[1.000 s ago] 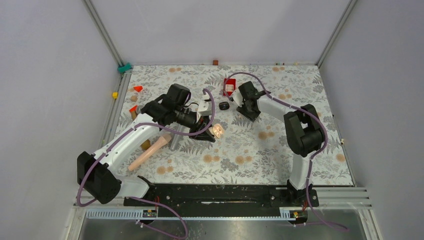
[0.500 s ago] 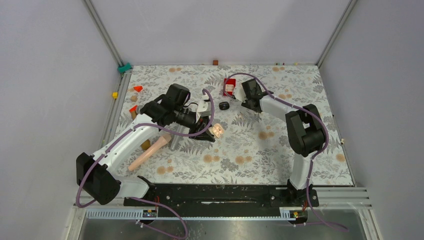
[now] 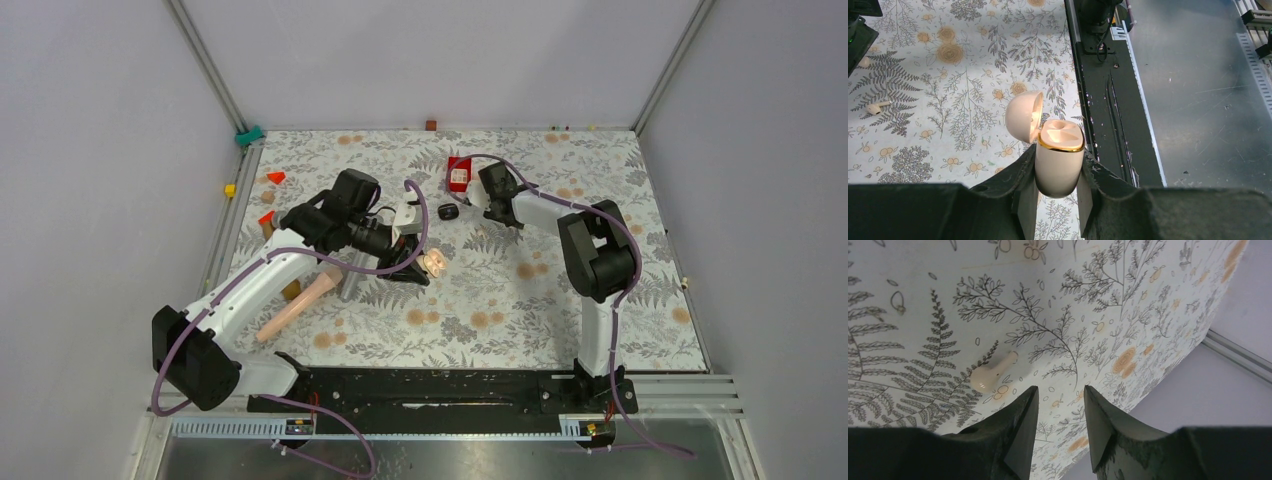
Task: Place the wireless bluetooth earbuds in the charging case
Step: Adjust the earbud at the center of the board.
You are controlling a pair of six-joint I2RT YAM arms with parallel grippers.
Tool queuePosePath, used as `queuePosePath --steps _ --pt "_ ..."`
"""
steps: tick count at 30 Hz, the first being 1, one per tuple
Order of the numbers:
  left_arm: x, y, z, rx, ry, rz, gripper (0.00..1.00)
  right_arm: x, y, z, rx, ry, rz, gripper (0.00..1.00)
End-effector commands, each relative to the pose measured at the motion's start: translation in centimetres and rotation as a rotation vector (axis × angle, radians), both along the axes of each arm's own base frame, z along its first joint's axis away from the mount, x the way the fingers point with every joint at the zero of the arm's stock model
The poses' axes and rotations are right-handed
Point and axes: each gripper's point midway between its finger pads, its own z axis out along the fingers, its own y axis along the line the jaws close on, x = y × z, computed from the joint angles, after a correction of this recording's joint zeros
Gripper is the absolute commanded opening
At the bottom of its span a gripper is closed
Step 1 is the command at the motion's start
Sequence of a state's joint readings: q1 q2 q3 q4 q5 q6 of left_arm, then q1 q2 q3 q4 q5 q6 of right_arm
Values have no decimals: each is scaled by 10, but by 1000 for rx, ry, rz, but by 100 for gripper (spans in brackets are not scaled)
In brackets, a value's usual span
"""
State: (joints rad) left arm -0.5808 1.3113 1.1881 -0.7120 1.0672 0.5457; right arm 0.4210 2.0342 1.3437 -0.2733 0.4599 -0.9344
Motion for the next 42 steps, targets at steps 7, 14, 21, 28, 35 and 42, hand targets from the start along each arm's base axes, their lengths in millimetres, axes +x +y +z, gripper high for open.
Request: queuePosePath --steps 7,14,21,28,35,42 --pt "2 0 14 -40 -71 -2 0 -17 21 -6 68 118 34 45" --pt "2 1 13 -39 -71 0 0 -11 28 -7 50 111 17 45" --pt "2 1 15 -41 -78 2 0 -15 41 -5 80 125 45 44" --pt "2 1 15 -41 -80 1 0 -22 57 7 140 155 44 44" --pt "2 1 14 -39 -81 1 0 -18 60 34 159 140 45 44" --pt "2 2 14 -41 -84 1 0 -33 67 41 232 303 -50 43"
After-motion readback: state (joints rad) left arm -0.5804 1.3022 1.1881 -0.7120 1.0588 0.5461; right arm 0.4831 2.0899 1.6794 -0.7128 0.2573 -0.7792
